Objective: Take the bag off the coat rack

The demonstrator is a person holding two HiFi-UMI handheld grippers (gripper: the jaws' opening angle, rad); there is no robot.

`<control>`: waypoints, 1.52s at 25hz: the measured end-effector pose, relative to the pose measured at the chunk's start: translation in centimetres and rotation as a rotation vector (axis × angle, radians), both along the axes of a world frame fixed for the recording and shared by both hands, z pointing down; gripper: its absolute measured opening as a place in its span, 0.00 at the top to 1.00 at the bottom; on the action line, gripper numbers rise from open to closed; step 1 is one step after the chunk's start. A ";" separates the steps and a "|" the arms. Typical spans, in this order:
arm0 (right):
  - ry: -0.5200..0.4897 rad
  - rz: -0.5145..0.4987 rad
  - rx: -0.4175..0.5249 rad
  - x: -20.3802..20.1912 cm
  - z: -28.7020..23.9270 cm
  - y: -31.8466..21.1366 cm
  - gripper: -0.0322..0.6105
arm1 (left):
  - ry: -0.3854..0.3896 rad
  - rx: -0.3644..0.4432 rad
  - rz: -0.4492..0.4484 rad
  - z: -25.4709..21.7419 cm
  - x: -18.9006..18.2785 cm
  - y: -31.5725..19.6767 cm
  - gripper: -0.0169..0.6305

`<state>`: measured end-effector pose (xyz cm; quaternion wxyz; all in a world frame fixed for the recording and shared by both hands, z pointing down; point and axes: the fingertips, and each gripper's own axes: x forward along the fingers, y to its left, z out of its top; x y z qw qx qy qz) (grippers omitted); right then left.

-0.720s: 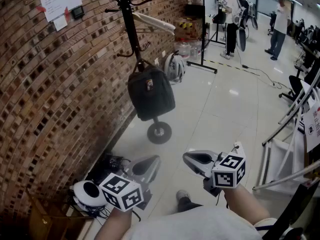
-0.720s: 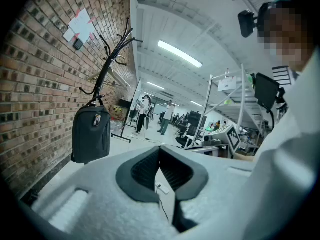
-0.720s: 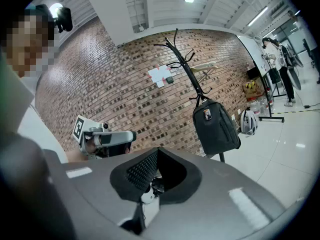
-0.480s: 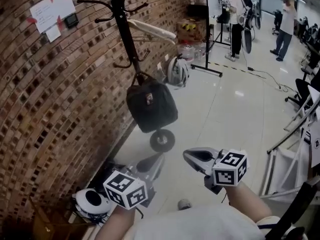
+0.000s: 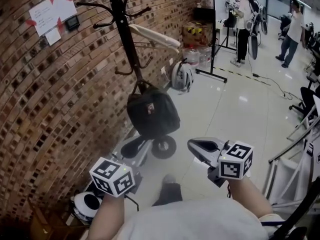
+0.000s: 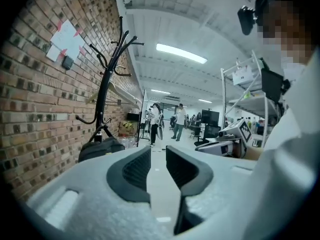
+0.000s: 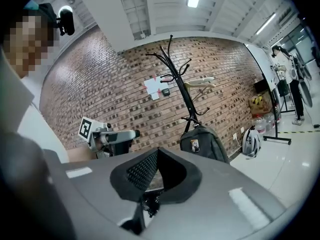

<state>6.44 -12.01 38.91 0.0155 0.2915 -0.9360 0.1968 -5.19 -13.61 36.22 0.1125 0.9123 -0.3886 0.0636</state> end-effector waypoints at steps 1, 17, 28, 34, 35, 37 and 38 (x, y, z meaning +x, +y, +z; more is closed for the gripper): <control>0.005 0.009 0.003 0.2 0.0 -0.7 0.95 | -0.012 0.012 -0.005 -0.1 -0.4 -1.2 0.83; 0.068 0.149 -0.084 1.7 2.5 -19.5 0.95 | -0.211 -0.032 -0.147 6.6 -7.5 -28.5 0.50; 0.111 0.127 -0.129 -0.1 4.1 -26.7 0.95 | -0.362 -0.054 -0.107 11.3 -7.5 -35.1 0.56; 0.105 0.129 -0.149 0.0 4.8 -27.9 0.95 | -0.390 0.004 -0.094 11.3 -6.7 -35.0 0.94; 0.104 0.127 -0.151 0.0 4.9 -27.9 0.95 | -0.376 -0.004 -0.093 11.2 -6.7 -35.0 0.94; 0.098 0.121 -0.152 0.0 5.3 -27.8 0.95 | -0.352 -0.017 -0.093 11.1 -6.6 -35.0 0.94; 0.095 0.121 -0.152 0.1 5.4 -27.7 0.95 | -0.341 -0.023 -0.094 11.1 -6.6 -35.0 0.95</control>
